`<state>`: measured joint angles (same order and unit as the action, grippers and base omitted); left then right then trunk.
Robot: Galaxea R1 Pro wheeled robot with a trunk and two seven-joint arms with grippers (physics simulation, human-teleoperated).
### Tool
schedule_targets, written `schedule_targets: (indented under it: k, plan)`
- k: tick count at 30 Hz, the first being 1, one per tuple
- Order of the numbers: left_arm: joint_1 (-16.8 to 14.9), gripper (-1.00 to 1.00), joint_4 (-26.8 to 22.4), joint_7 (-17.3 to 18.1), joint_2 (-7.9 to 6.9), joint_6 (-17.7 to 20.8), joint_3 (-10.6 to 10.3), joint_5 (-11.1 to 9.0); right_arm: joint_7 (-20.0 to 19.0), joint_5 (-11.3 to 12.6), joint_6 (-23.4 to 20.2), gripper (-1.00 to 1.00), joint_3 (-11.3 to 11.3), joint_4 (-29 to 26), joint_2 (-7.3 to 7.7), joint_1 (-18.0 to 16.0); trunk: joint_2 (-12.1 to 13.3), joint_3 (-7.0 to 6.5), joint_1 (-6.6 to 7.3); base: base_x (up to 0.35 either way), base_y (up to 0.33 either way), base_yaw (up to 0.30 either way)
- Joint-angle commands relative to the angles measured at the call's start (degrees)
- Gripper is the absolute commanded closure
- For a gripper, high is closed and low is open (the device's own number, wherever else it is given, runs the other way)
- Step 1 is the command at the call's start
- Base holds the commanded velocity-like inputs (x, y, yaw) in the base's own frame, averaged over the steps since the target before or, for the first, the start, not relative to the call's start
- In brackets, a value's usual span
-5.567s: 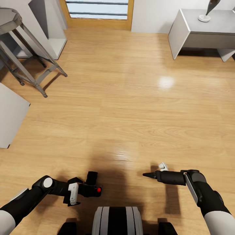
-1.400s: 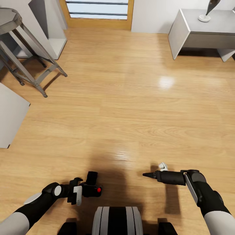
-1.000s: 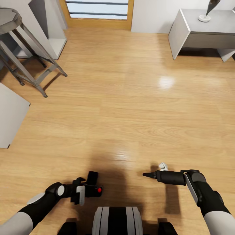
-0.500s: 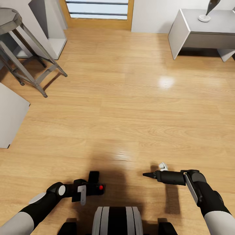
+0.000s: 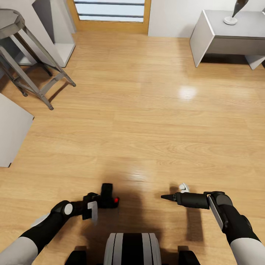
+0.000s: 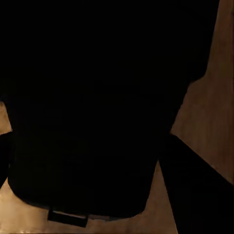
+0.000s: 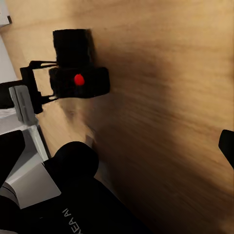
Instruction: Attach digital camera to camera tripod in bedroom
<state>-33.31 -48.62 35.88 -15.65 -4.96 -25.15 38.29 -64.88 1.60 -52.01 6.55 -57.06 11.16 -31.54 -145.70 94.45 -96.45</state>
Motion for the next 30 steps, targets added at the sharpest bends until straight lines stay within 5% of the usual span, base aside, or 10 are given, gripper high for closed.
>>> schedule_targets:
  k: [1,3,4,11,12,21,24,26,27,30]
  plan:
    - [0.0,1.0,-1.0,0.1,-0.03,-0.6,0.9,0.7,-0.1,0.2,-0.5,-1.0,0.0,0.0,0.0,0.0,0.0,0.04,0.01,0.0,0.0,0.0]
    - [0.0,1.0,-4.9,0.5,-0.03,-0.5,3.2,0.5,0.0,0.1,-0.5,-1.0,0.0,0.0,0.0,0.0,0.0,0.04,0.01,0.0,0.0,0.0]
    - [0.0,1.0,-36.4,6.7,-0.53,12.7,9.6,-16.6,0.1,0.1,-0.4,-1.0,0.0,0.0,0.0,0.0,0.0,0.04,0.01,0.0,0.0,0.0]
    - [0.0,1.0,-37.6,7.5,-0.55,12.2,11.0,-18.8,0.2,0.1,-0.4,-1.0,0.0,0.0,-0.07,0.0,0.0,0.04,0.01,0.0,0.0,0.0]
    - [0.0,1.0,-37.6,7.4,-0.42,12.1,11.2,-21.3,0.3,0.1,-0.4,-1.0,0.0,0.0,-0.08,0.0,0.0,0.04,0.01,0.0,0.0,0.0]
    - [0.0,1.0,-37.4,7.5,-0.35,11.4,11.2,-30.3,0.3,0.1,-0.4,-1.0,0.0,0.0,-0.09,0.0,0.0,0.04,0.01,0.0,0.0,0.0]
    - [0.0,1.0,-37.3,7.4,0.05,12.2,11.2,-40.7,0.3,0.1,-0.4,-1.0,0.0,0.0,-0.09,0.0,0.0,0.04,0.01,0.0,0.0,0.0]
    - [0.0,1.0,-37.3,7.4,-0.02,12.6,11.3,-44.8,0.3,0.0,-0.4,-1.0,0.0,0.0,-0.09,0.0,0.0,0.04,0.01,0.0,0.0,0.0]
    - [0.0,1.0,-37.3,7.4,-0.1,13.1,11.3,-49.0,0.3,0.1,-0.4,-1.0,0.0,0.0,-0.09,0.0,0.0,0.04,0.01,0.0,0.0,0.0]
    - [0.0,1.0,-37.3,7.5,-0.24,13.6,11.3,-54.9,0.4,0.0,-0.4,-1.0,0.0,0.0,-0.13,0.0,0.0,0.04,0.01,0.0,0.0,0.0]
